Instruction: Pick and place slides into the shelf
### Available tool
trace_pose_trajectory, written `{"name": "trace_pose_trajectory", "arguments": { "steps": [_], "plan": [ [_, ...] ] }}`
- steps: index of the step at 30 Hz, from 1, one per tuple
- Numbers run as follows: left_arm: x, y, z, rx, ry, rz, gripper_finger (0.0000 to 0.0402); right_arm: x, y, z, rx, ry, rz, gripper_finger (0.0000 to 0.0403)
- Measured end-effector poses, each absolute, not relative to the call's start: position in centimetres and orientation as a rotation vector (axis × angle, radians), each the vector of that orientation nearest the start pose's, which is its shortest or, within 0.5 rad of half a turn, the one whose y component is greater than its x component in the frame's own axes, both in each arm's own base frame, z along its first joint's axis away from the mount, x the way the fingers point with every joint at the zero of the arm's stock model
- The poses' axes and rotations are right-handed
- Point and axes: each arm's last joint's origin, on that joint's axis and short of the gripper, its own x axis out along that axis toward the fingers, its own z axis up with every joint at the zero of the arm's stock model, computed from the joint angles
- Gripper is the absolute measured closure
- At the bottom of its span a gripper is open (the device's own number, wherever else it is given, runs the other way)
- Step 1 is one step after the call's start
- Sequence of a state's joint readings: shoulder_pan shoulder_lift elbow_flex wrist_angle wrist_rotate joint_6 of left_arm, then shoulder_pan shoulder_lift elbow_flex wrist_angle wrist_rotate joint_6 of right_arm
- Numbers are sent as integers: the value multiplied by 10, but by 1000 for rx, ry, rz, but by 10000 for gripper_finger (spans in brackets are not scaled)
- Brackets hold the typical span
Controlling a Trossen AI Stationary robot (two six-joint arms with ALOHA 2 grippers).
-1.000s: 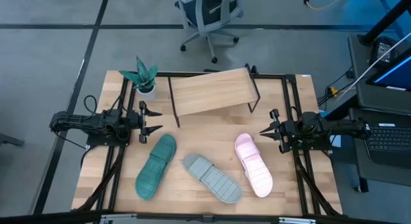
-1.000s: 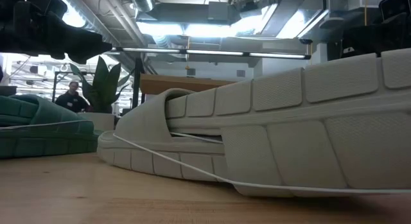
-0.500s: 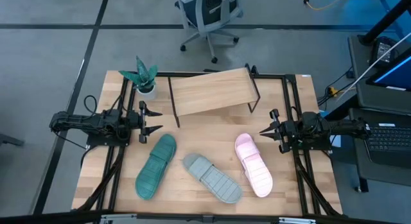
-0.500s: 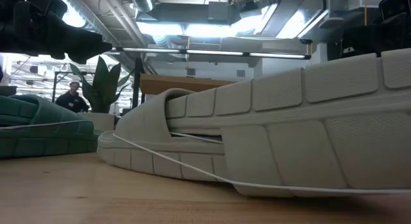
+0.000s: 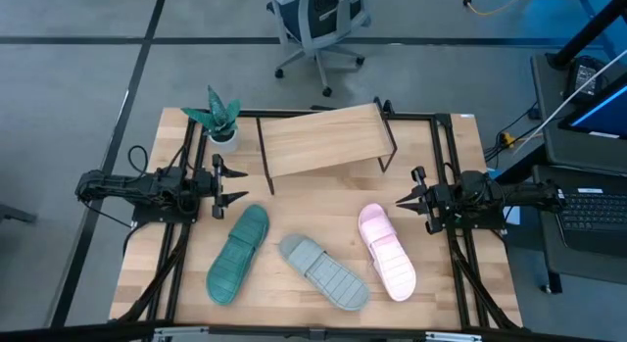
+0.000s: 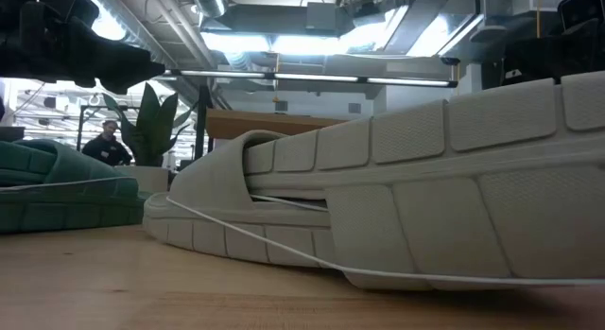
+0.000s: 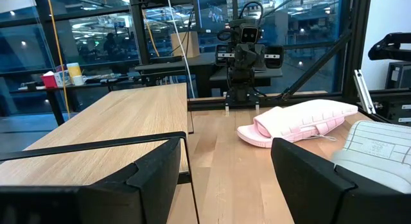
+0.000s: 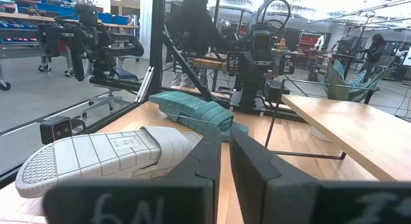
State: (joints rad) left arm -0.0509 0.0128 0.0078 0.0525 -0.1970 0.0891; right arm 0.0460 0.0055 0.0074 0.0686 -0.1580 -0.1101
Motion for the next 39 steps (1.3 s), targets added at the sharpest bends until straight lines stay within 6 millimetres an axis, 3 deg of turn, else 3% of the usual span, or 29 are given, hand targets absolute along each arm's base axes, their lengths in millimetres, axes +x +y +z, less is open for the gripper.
{"name": "trace_pose_trajectory", "arguments": {
  "steps": [36,39],
  "plan": [
    [97,1,170,83,-43,148,164,96,9,175,-112,-110,188,366],
    [97,1,171,80,-44,148,164,96,9,175,-43,-102,193,366]
  ]
}}
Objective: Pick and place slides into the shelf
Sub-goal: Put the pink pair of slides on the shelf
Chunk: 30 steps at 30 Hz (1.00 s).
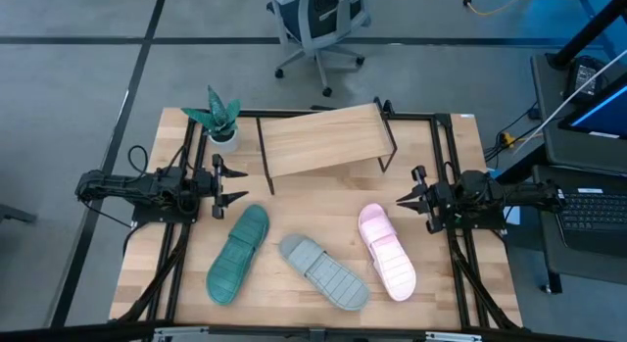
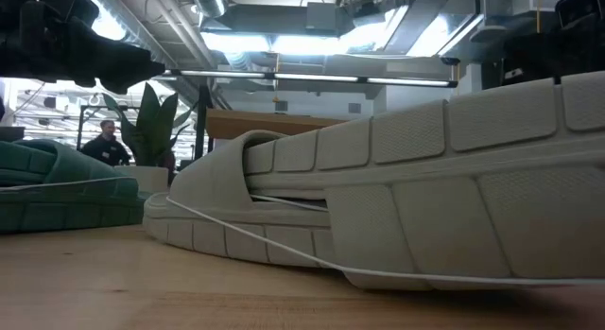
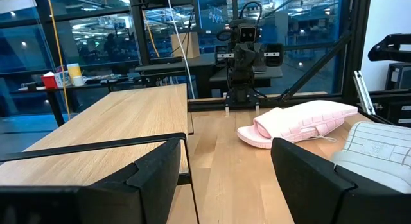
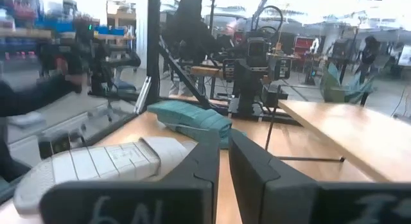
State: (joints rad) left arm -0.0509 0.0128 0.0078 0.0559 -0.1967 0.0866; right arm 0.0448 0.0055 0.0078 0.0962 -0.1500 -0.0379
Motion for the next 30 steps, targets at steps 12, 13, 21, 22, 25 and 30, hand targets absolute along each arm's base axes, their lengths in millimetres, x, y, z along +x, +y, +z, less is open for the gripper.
{"name": "trace_pose_trajectory", "arguments": {
  "steps": [12,13,21,22,25,30],
  "plan": [
    [97,0,171,67,-53,139,164,97,9,173,68,-68,200,366],
    [97,0,171,52,-54,139,164,97,9,173,66,-68,200,366],
    [97,0,171,-25,-61,137,165,97,9,173,65,-73,200,366],
    [97,1,171,-25,-61,139,167,97,9,174,65,-74,200,366],
    [97,1,173,-24,-73,148,187,96,9,178,44,-88,199,366],
    [97,1,173,17,-79,149,265,96,9,185,7,-93,197,366]
  ]
}}
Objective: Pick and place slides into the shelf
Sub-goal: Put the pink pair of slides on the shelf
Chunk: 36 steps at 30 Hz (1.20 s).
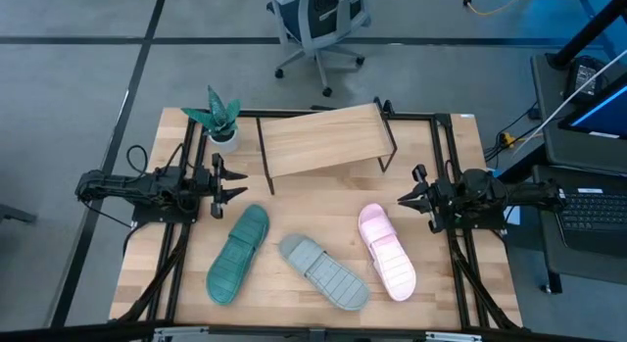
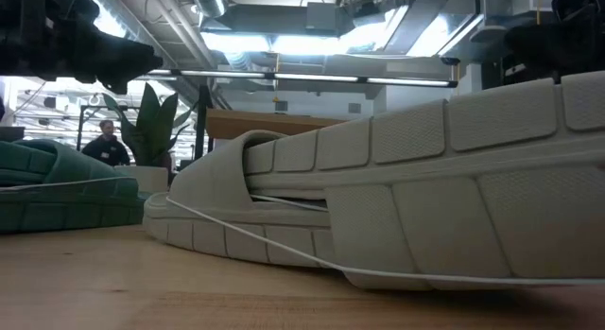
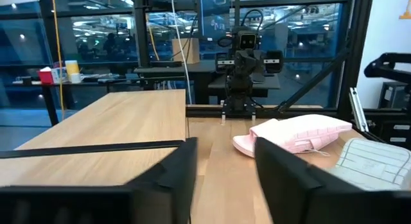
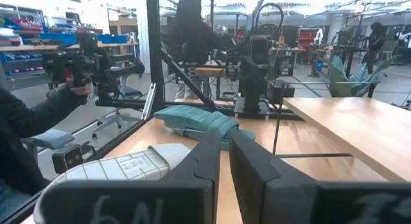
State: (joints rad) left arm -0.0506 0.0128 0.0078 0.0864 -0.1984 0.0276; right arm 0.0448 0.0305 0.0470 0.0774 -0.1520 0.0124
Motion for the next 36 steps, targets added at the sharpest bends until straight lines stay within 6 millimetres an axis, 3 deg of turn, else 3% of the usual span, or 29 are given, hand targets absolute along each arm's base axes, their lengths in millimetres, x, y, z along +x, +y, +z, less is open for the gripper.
{"name": "trace_pose_trajectory", "arguments": {
  "steps": [6,8,11,20,28,36],
  "plan": [
    [97,-2,175,28,-92,56,376,99,9,186,15,-46,204,366],
    [97,-4,177,38,-115,-6,394,99,9,191,4,-55,206,366],
    [97,-6,180,42,-147,-75,392,99,11,196,-31,-66,257,366],
    [97,-5,181,26,-163,-54,400,100,11,205,24,-4,266,366],
    [100,-3,181,-58,-141,7,401,111,11,234,-4,49,249,366],
    [104,-3,231,18,-112,21,401,125,12,274,-70,91,258,366]
  ]
}}
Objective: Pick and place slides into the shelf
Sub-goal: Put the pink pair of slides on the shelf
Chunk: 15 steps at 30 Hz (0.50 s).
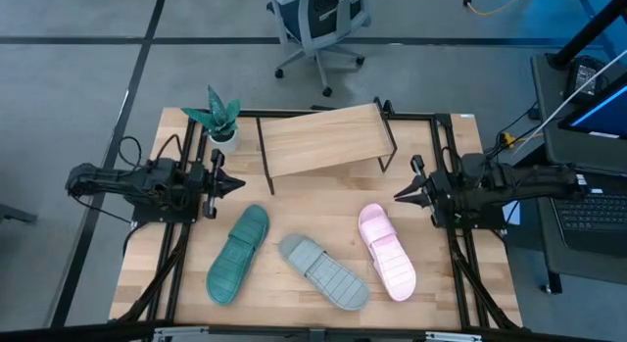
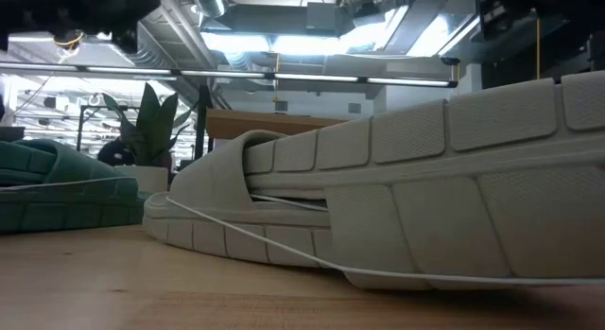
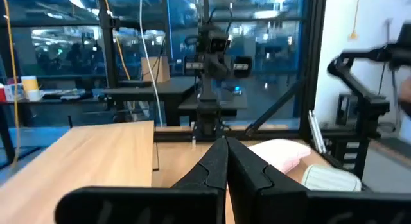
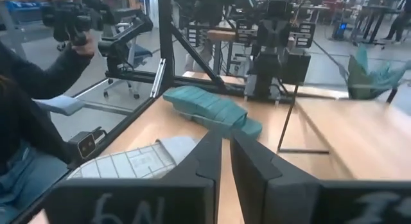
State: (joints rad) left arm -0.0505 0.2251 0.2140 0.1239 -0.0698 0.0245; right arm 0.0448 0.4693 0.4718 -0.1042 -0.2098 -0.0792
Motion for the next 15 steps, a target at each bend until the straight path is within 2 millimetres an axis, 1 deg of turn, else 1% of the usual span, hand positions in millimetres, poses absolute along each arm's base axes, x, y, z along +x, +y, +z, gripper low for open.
{"name": "trace_pose_trajectory", "arguments": {
  "steps": [3,5,8,12,15],
  "plan": [
    [112,-3,248,55,-45,31,401,127,12,284,-104,80,273,366],
    [119,-4,253,71,9,29,401,128,12,288,-106,81,279,366],
    [128,-5,253,69,61,20,401,128,12,287,-102,133,283,366],
    [141,-9,244,72,137,-7,401,129,16,280,-91,200,310,366],
    [146,-13,245,69,119,-22,401,131,21,279,-93,209,347,366]
  ]
}}
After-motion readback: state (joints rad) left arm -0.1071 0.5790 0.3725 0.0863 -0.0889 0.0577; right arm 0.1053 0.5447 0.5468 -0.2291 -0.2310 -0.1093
